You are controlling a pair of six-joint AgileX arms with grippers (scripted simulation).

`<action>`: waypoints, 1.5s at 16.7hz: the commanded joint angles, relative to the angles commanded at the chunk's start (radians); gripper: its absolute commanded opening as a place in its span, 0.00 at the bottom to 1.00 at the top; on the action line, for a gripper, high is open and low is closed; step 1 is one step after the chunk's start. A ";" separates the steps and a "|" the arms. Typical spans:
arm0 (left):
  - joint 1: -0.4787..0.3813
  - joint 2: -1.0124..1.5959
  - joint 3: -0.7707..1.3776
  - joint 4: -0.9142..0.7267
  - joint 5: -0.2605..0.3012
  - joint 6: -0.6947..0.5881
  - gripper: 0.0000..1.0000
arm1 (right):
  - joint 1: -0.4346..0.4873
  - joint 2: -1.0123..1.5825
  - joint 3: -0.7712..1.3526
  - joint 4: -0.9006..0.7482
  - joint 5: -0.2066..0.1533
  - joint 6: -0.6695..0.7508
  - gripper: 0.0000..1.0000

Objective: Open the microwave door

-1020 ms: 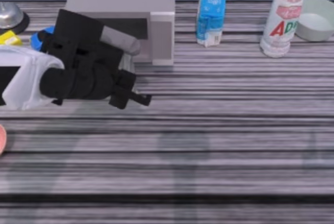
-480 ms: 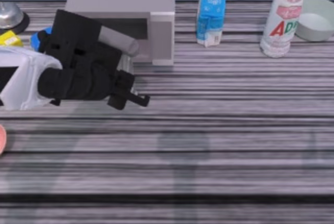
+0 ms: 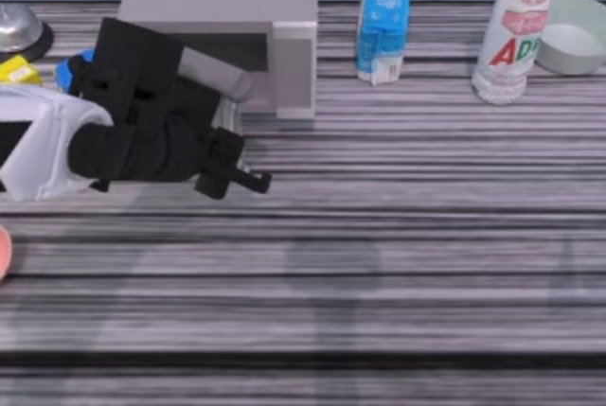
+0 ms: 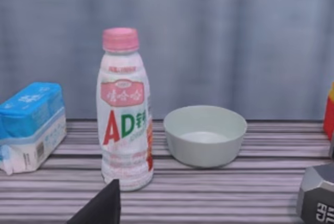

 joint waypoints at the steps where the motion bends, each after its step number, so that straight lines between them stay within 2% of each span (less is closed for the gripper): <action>1: 0.000 0.000 0.000 0.000 0.000 0.000 0.00 | 0.000 0.000 0.000 0.000 0.000 0.000 1.00; 9: 0.000 0.000 0.000 0.000 0.000 0.000 0.00 | 0.000 0.000 0.000 0.000 0.000 0.000 1.00; 16: 0.023 -0.017 -0.017 -0.006 0.042 0.050 0.00 | 0.000 0.000 0.000 0.000 0.000 0.000 1.00; 25: 0.023 -0.017 -0.018 -0.006 0.043 0.051 0.00 | 0.000 0.000 0.000 0.000 0.000 0.000 1.00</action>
